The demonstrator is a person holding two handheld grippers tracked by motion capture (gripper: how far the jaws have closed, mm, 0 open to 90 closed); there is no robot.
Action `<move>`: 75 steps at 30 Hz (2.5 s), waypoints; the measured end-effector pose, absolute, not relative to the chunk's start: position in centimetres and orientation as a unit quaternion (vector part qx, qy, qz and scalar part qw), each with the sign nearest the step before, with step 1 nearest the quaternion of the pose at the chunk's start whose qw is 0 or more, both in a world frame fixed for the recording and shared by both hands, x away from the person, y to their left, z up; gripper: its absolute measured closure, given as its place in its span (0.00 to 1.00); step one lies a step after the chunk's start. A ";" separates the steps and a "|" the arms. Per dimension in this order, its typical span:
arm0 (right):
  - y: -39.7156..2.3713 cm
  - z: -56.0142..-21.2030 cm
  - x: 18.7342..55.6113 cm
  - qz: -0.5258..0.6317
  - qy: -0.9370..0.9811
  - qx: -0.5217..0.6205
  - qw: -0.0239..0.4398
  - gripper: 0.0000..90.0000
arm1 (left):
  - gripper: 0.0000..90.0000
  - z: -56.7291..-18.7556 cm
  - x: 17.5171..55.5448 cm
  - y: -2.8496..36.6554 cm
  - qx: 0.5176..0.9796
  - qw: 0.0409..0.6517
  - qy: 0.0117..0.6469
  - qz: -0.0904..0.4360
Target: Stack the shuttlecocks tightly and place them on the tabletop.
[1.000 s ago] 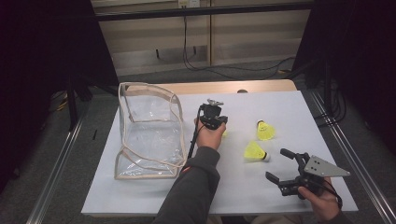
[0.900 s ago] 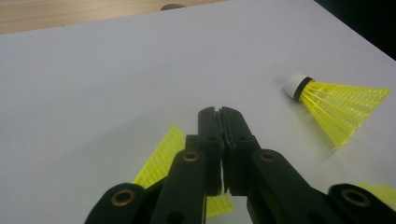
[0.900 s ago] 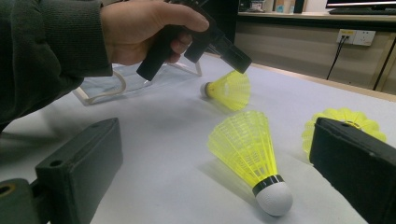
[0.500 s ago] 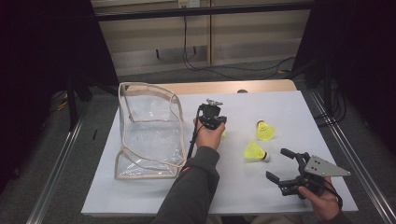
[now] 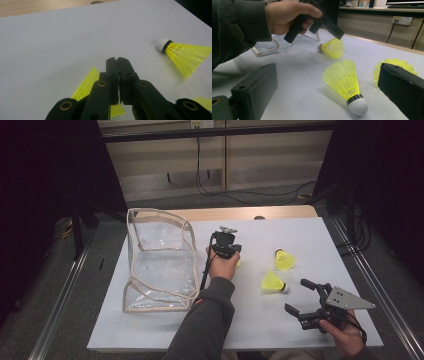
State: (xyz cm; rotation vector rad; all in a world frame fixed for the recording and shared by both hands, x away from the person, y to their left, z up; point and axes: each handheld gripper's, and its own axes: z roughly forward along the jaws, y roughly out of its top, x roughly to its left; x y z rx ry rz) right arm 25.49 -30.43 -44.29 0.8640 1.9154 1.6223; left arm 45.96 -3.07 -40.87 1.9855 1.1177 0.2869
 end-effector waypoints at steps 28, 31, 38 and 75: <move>-30.4 -44.3 25.5 0.592 0.702 0.316 0.238 0.02 | 0.97 -40.7 45.9 -3.0 0.787 0.410 0.446 0.117; -30.4 -44.3 25.5 0.592 0.701 0.317 0.239 0.02 | 0.97 -40.7 45.9 -3.0 0.787 0.410 0.445 0.117; -30.4 -44.3 25.5 0.593 0.702 0.315 0.239 0.02 | 0.97 -40.7 45.8 -3.0 0.788 0.410 0.445 0.116; -30.4 -44.3 25.4 0.593 0.703 0.315 0.237 0.02 | 0.39 -39.8 42.7 -3.0 0.783 0.446 0.425 0.087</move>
